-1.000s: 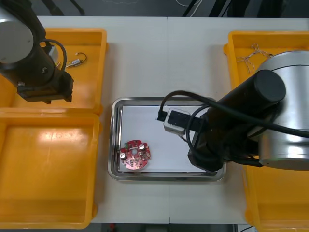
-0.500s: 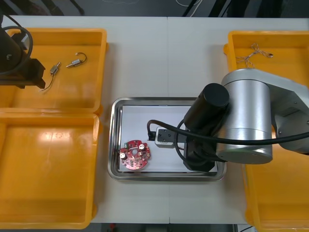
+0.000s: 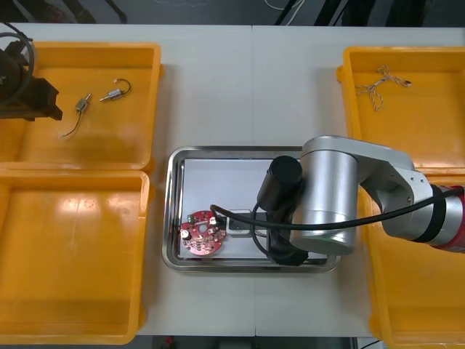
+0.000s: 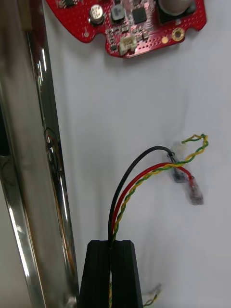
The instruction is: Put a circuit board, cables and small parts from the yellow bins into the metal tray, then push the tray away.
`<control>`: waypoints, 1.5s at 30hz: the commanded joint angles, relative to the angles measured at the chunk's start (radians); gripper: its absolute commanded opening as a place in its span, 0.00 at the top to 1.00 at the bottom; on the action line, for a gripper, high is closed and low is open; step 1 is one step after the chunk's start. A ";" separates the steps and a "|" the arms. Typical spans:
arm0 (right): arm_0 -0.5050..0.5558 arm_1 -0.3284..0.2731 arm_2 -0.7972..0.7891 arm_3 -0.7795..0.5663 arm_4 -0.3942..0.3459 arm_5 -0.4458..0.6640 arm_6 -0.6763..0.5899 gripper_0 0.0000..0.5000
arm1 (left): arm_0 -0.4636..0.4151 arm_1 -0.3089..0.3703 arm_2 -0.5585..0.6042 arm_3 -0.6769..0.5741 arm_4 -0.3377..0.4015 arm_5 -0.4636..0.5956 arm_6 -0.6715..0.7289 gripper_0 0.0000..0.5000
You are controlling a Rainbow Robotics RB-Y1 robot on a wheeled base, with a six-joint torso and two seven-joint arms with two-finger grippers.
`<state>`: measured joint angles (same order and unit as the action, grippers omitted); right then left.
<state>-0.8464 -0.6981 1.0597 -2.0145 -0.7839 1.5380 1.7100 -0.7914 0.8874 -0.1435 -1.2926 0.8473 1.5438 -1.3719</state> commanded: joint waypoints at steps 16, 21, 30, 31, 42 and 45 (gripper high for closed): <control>-0.020 0.019 0.097 0.045 0.118 -0.118 -0.006 0.31 | -0.206 -0.145 0.027 0.274 -0.086 -0.188 -0.328 0.00; -0.022 0.017 0.078 0.022 0.132 -0.108 -0.007 0.00 | -0.227 -0.179 0.027 0.328 -0.149 -0.226 -0.348 0.00; -0.022 0.017 0.034 0.002 0.103 -0.092 -0.007 0.00 | -0.230 -0.205 0.010 0.381 -0.180 -0.343 -0.369 0.00; -0.020 0.017 0.028 0.000 0.100 -0.090 -0.007 0.00 | -0.232 -0.208 0.008 0.392 -0.178 -0.356 -0.372 0.00; -0.020 0.009 -0.118 -0.030 -0.014 -0.033 -0.018 0.00 | -0.230 -0.217 -0.019 0.466 -0.163 -0.442 -0.406 0.00; -0.022 0.014 -0.192 -0.066 -0.023 0.022 -0.023 0.00 | -0.230 -0.228 -0.019 0.493 -0.163 -0.475 -0.411 0.00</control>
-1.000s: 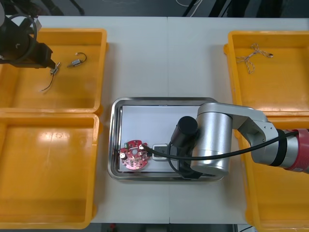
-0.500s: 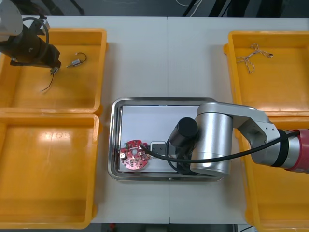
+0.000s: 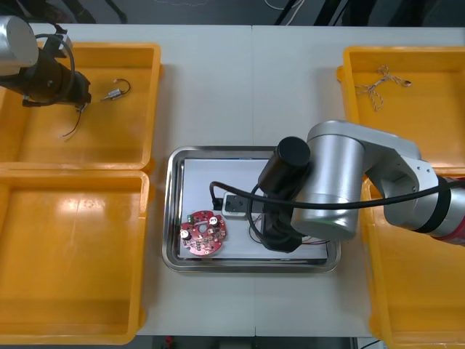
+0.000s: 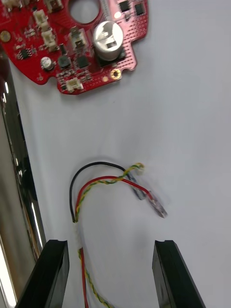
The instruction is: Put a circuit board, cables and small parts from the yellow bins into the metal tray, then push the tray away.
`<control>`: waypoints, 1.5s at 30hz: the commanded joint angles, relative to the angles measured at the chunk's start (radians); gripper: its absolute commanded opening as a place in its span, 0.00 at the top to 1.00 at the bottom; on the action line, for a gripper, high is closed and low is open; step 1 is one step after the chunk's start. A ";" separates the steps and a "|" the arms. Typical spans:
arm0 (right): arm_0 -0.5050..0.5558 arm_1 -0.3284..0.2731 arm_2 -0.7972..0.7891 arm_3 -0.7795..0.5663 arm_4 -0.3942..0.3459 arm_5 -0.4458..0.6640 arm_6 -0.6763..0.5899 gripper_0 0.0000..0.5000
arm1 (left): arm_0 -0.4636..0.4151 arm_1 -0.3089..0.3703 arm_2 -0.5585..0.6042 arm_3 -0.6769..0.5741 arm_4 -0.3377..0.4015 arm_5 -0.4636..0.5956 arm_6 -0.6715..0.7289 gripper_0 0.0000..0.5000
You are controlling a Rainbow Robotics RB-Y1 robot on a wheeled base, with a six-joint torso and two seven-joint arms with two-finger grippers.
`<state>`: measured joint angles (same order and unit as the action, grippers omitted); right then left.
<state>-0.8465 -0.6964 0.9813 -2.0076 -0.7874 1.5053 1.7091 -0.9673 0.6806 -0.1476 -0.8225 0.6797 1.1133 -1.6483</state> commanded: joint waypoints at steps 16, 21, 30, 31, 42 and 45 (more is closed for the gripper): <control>-0.022 0.026 -0.434 -0.143 -0.036 0.391 -0.055 0.00 | -0.054 -0.038 -0.043 0.102 0.037 -0.125 -0.156 0.00; -0.022 0.026 -0.533 -0.137 0.005 0.415 -0.069 0.00 | -0.051 -0.038 -0.059 0.106 0.052 -0.130 -0.165 0.00; -0.020 0.026 -0.722 -0.036 0.030 0.415 -0.074 0.00 | -0.047 -0.033 -0.061 0.106 0.083 -0.122 -0.168 1.00; -0.020 0.026 -0.734 -0.023 0.030 0.415 -0.074 0.00 | -0.047 -0.032 -0.061 0.108 0.086 -0.121 -0.168 1.00; -0.026 0.020 -0.905 0.205 0.178 0.415 -0.066 0.00 | -0.048 0.043 -0.059 0.062 0.081 0.042 -0.171 1.00; -0.049 0.021 -0.914 0.288 0.206 0.415 -0.065 0.00 | -0.048 0.065 -0.053 0.020 0.069 0.109 -0.156 1.00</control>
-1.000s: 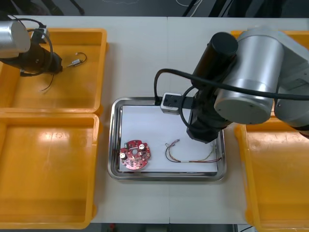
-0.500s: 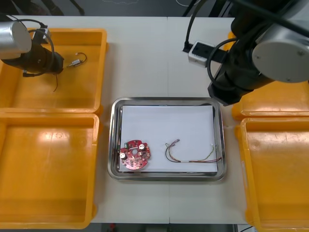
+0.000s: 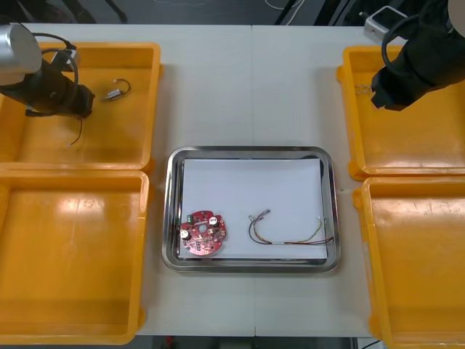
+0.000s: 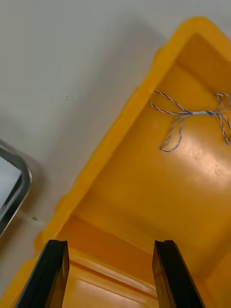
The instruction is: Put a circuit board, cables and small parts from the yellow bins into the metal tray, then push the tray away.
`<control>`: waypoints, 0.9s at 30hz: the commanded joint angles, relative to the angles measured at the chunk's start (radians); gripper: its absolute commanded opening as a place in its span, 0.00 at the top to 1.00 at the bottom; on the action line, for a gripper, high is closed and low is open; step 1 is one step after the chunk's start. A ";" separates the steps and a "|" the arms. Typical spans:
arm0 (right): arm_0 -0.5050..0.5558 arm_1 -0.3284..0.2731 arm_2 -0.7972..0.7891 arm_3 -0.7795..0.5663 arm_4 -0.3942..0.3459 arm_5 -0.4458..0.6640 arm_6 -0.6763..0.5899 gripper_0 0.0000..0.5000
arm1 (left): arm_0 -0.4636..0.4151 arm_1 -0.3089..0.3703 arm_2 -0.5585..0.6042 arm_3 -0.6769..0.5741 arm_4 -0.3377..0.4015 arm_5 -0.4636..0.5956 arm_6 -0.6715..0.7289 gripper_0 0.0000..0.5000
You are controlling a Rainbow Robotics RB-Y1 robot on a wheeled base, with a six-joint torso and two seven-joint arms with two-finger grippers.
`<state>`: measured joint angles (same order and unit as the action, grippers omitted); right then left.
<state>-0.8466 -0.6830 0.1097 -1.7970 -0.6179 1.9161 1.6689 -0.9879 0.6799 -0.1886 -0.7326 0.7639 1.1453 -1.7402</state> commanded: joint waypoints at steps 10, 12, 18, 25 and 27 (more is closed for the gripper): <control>-0.175 0.036 -0.091 0.386 0.109 -0.066 -0.020 0.00 | 0.026 0.072 0.098 -0.295 -0.121 0.297 -0.004 1.00; -0.184 0.045 -0.117 0.430 0.119 -0.095 -0.021 0.00 | 0.046 0.072 0.104 -0.360 -0.127 0.336 0.030 1.00; -0.190 0.062 -0.168 0.512 0.153 -0.187 -0.024 0.00 | 0.098 0.066 0.103 -0.556 -0.129 0.464 0.169 1.00; -0.204 0.077 -0.203 0.596 0.185 -0.290 -0.028 0.00 | 0.135 0.023 0.103 -0.772 -0.123 0.597 0.350 1.00; -0.210 0.083 -0.206 0.617 0.196 -0.319 -0.028 0.00 | 0.138 0.007 0.095 -0.817 -0.127 0.629 0.393 1.00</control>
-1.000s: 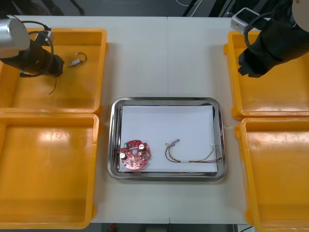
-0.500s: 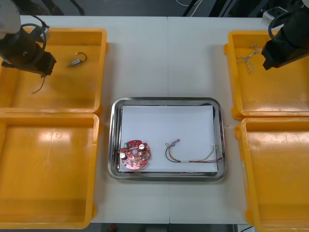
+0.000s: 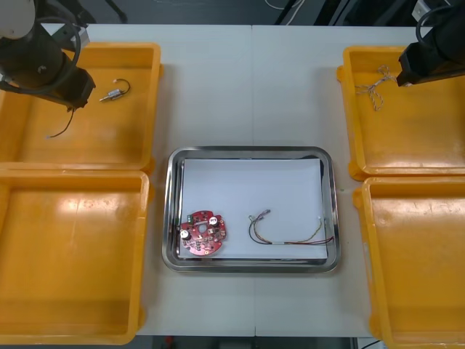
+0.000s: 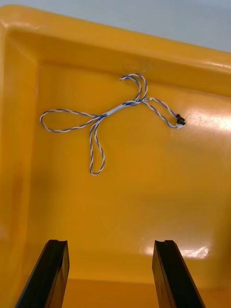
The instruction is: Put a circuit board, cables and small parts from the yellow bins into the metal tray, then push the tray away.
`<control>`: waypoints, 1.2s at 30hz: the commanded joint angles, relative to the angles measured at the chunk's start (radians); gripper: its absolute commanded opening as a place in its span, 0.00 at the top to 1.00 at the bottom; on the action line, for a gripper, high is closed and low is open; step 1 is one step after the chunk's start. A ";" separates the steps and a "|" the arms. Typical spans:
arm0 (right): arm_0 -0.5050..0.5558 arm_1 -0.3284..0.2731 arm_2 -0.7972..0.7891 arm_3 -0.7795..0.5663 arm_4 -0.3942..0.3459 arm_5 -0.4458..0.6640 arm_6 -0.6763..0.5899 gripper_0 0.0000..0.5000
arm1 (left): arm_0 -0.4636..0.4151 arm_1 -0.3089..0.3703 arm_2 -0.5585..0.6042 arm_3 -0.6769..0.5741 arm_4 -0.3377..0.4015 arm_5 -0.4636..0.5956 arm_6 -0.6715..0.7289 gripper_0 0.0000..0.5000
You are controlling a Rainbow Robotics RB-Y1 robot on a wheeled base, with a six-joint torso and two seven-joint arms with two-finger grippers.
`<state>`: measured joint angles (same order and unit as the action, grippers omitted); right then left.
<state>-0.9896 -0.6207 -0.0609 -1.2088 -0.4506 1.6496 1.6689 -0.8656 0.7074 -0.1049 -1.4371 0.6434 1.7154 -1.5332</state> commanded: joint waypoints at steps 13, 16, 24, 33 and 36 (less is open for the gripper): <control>-0.159 0.076 -0.093 0.290 0.070 -0.245 -0.034 0.00 | 0.010 -0.115 -0.147 -0.325 -0.042 0.119 0.525 1.00; -0.159 0.085 -0.094 0.330 0.082 -0.281 -0.037 0.00 | 0.008 -0.143 -0.193 -0.352 -0.059 0.119 0.590 1.00; -0.205 0.096 -0.100 0.472 0.113 -0.352 -0.038 0.00 | 0.005 -0.200 -0.337 -0.390 -0.111 0.104 0.748 1.00; -0.278 0.104 -0.126 0.632 0.124 -0.438 -0.041 0.00 | 0.005 -0.232 -0.507 -0.378 -0.160 0.015 0.895 1.00; -0.290 0.108 -0.128 0.670 0.125 -0.461 -0.041 0.00 | 0.007 -0.237 -0.549 -0.356 -0.163 -0.007 0.926 1.00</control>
<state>-1.2058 -0.5248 -0.1592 -0.5585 -0.3347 1.2133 1.6685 -0.8536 0.4986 -0.6104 -1.7905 0.4943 1.7350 -0.6869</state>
